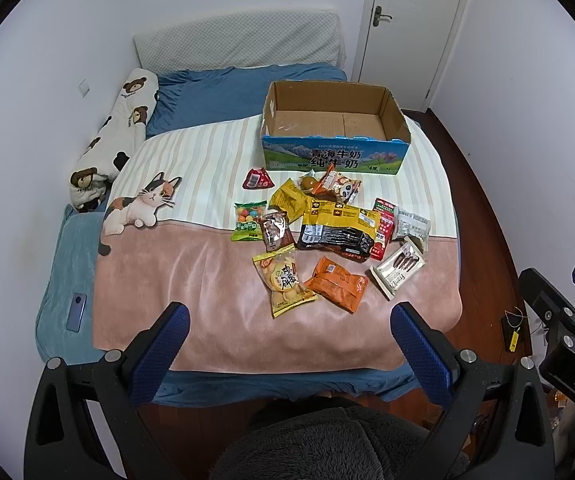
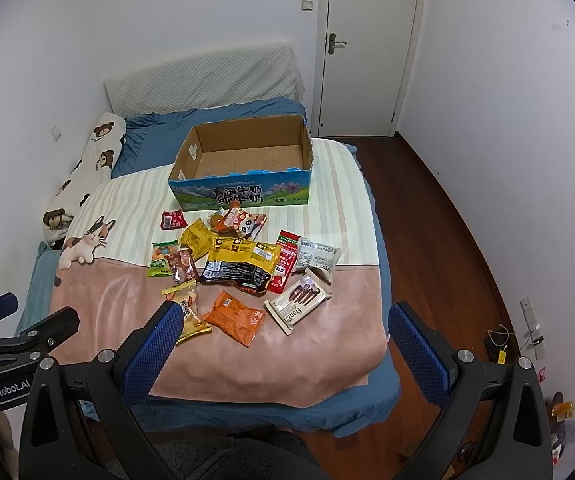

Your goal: Organize snacks

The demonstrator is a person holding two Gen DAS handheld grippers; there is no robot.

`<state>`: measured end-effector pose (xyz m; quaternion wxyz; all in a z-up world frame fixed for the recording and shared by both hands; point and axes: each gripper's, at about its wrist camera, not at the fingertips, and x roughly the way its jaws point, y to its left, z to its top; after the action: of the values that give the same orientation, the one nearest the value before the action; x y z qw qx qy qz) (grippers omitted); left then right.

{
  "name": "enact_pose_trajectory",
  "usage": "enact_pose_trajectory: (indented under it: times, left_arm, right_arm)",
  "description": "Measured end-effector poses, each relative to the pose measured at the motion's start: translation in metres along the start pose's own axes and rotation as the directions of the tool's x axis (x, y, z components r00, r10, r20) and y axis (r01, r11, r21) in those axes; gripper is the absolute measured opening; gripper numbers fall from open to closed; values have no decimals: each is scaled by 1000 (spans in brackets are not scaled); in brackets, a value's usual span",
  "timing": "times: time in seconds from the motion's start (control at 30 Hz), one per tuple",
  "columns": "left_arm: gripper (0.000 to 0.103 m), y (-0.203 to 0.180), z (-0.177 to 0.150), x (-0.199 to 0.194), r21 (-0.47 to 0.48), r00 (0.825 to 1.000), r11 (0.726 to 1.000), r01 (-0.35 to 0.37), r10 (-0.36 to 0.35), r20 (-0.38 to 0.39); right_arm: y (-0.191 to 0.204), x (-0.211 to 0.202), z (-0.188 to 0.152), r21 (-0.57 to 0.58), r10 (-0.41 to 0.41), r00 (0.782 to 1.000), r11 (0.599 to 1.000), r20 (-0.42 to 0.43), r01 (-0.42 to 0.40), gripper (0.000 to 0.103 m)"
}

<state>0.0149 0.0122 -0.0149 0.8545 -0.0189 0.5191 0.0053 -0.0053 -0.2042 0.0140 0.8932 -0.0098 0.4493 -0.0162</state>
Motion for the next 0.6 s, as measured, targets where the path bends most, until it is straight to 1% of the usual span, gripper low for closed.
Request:
enact_pose_trajectory:
  times: [0.47,0.6]
  left_arm:
    - [103,-1,0,-2,-1,1000,1000,-1,1,-1]
    - [103,-3,5,-2,1,1000,1000,-4,4,-4]
  right_arm:
    - [0,1,2,0,1,1000,1000,-3,-1,103]
    - [1,-1,2,1,3,1000,1000,-3,-3,103]
